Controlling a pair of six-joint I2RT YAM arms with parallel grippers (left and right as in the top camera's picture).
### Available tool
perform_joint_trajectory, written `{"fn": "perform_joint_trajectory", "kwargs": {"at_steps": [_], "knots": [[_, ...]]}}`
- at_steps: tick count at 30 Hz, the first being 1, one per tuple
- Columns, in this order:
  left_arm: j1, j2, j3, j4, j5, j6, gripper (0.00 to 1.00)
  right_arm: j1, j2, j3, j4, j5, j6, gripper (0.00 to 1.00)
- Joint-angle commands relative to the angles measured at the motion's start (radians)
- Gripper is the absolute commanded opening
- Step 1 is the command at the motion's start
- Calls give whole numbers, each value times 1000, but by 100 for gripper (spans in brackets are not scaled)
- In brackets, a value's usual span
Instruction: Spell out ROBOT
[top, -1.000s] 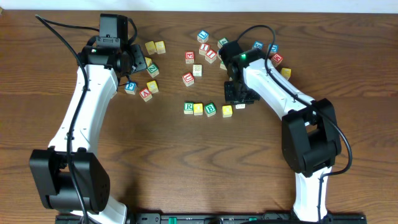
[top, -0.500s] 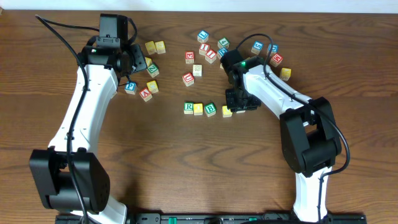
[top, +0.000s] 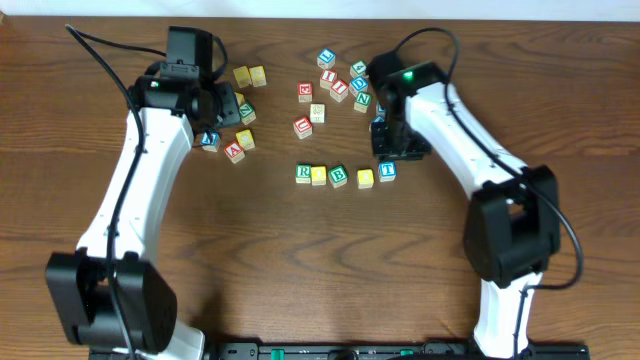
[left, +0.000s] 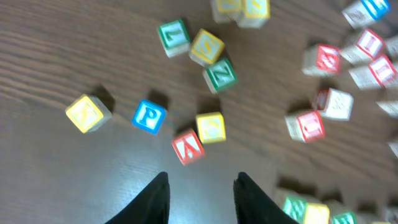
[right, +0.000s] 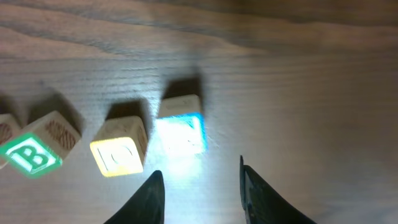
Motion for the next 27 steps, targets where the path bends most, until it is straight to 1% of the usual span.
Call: {"fn": "perform_joint_trajectory", "kwargs": {"at_steps": [1,4,7,9,12,21,27], "knots": [[-44,-44,-10,-52,-2,23,26,-40,-71,26,-26,11,0,34],[-90,-25,-31,-72,-1,23,15,-78,-66,2,-20,10,0,27],[-140,3,-44,-69,-2,18,8,-105,-56,-43,11,6,-1,18],[-173,28,-51,-63,-2,-1,8,-114,-53,-84,65,-11,-4,8],[-201,60,-68,-39,-1,-46,8,-114,-53,-144,153,-46,-22,1],[-207,149,-99,3,0,-60,7,-114,-41,-291,318,-117,-46,1],[-207,238,-100,78,76,-20,8,-114,-40,-325,359,-132,-46,1]]}}
